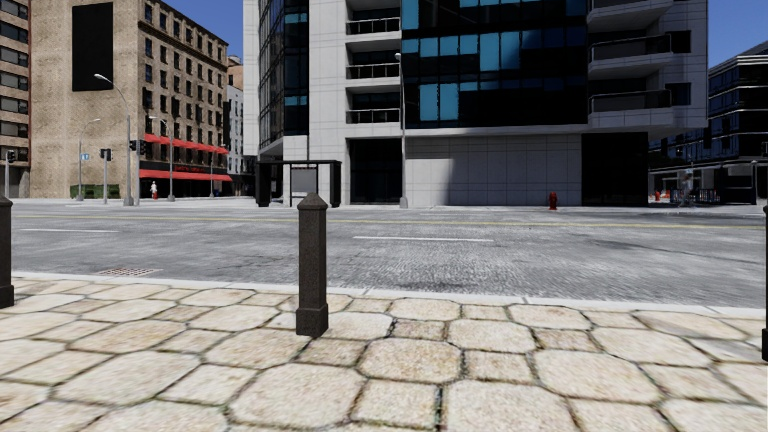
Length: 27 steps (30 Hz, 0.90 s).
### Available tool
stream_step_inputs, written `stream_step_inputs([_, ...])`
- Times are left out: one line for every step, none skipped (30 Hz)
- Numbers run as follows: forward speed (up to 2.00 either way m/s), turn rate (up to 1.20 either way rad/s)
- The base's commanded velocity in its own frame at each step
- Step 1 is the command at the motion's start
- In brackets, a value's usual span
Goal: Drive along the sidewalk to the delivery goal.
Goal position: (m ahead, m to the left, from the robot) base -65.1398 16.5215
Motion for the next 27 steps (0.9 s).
stream_step_inputs([0.0,0.0])
stream_step_inputs([0.0,0.0])
stream_step_inputs([0.0,0.0])
stream_step_inputs([0.0,0.0])
stream_step_inputs([0.0,0.0])
stream_step_inputs([0.0,0.0])
stream_step_inputs([0.0,0.0])
stream_step_inputs([0.0,0.0])
stream_step_inputs([0.0,0.0])
stream_step_inputs([0.0,0.0])
stream_step_inputs([0.0,0.0])
stream_step_inputs([0.0,0.0])
stream_step_inputs([0.0,0.0])
stream_step_inputs([0.0,0.0])
stream_step_inputs([0.0,0.0])
stream_step_inputs([0.0,0.0])
stream_step_inputs([0.0,0.0])
stream_step_inputs([0.0,0.0])
stream_step_inputs([0.0,0.0])
stream_step_inputs([0.0,0.0])
stream_step_inputs([0.0,0.0])
stream_step_inputs([0.0,0.0])
stream_step_inputs([0.0,0.0])
stream_step_inputs([0.0,0.0])
stream_step_inputs([0.0,0.0])
stream_step_inputs([0.0,0.0])
stream_step_inputs([0.0,0.0])
